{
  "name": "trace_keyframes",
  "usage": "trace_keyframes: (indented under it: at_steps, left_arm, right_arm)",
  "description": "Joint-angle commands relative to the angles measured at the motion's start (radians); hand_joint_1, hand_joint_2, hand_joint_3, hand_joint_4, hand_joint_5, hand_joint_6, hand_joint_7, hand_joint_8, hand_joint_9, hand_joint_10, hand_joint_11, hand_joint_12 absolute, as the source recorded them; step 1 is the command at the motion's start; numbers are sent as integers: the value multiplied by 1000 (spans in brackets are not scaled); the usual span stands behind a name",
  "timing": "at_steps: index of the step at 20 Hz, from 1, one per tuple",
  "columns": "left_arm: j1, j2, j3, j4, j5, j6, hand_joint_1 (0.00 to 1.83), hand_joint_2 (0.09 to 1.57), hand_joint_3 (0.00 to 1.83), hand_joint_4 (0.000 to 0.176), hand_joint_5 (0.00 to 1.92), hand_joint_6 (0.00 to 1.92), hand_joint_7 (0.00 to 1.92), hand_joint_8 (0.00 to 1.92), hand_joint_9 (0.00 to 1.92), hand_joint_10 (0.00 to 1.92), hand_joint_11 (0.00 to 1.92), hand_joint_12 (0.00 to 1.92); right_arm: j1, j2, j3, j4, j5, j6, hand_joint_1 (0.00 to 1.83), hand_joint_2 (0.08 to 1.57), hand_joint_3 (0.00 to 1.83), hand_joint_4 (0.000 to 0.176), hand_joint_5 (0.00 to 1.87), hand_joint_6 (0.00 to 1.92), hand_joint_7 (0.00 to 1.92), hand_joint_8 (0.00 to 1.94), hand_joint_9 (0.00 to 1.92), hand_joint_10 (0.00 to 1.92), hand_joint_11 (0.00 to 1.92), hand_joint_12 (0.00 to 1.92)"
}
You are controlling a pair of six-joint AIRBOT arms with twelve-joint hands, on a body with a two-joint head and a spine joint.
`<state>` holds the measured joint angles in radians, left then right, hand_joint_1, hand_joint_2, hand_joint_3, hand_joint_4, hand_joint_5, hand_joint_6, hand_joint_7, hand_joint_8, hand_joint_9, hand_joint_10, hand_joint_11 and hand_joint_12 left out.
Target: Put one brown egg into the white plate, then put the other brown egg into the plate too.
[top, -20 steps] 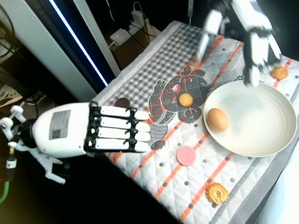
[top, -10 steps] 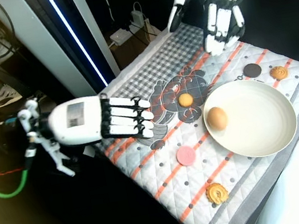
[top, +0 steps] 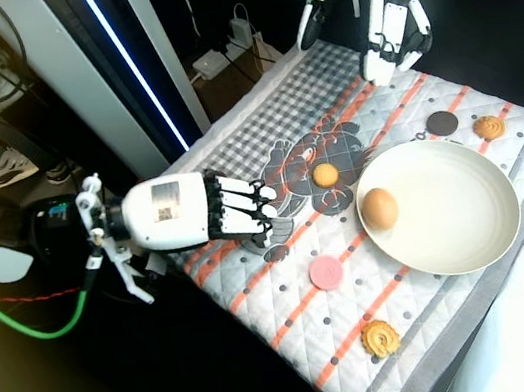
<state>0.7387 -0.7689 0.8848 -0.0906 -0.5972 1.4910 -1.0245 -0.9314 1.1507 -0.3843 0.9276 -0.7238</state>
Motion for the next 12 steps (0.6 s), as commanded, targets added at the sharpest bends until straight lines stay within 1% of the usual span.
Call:
trace_keyframes:
  at_steps: [1,4,5,7,8,9,10,11,12]
  left_arm:
    - [-10,2,1,-7,-118,-5,676,889,4,68,430,0,647,0,652,86,0,1349]
    - [-10,1,1,-9,-117,-5,682,878,0,84,425,1,651,2,653,85,0,1346]
    - [-10,0,1,-10,-117,-5,682,877,0,86,428,2,657,5,659,87,0,1346]
    - [-9,0,1,-12,-118,-5,679,883,1,86,423,0,661,5,664,88,0,1341]
    - [-8,-1,1,-14,-119,-5,682,883,1,85,422,0,657,3,663,88,0,1341]
    - [-7,-1,1,-17,-119,-5,685,885,2,83,427,2,654,2,661,86,0,1341]
    - [-6,0,1,-20,-119,-5,691,887,1,86,430,2,651,0,656,83,0,1319]
    - [-4,0,2,-21,-119,-5,694,887,1,85,436,4,657,3,660,84,0,1316]
    - [-2,0,2,-22,-119,-5,711,877,0,86,437,3,660,3,664,84,0,1333]
  right_arm:
    - [12,-3,0,32,103,0,1042,984,0,0,693,1,851,14,895,424,654,1078]
    - [12,-13,0,31,103,0,1100,958,1,0,705,0,902,25,782,838,674,1198]
    - [13,-17,0,31,103,0,1112,953,0,0,716,0,935,40,770,940,687,1242]
    - [12,-20,0,30,103,0,1062,993,3,0,792,8,1038,92,813,1182,758,1445]
    - [12,-22,0,30,103,0,1045,1020,3,0,837,11,1078,111,854,1202,779,1480]
    - [12,-24,0,30,103,0,1071,1094,4,0,951,776,1149,151,926,1206,817,1483]
    - [12,-25,0,30,103,0,1070,1136,1,0,922,1018,1185,195,960,1252,858,1502]
    - [12,-25,1,30,103,0,1091,1142,1,0,921,1057,1161,308,967,1286,872,1512]
    - [13,-25,5,30,103,0,1212,1127,0,0,937,896,1050,956,997,1293,893,1535]
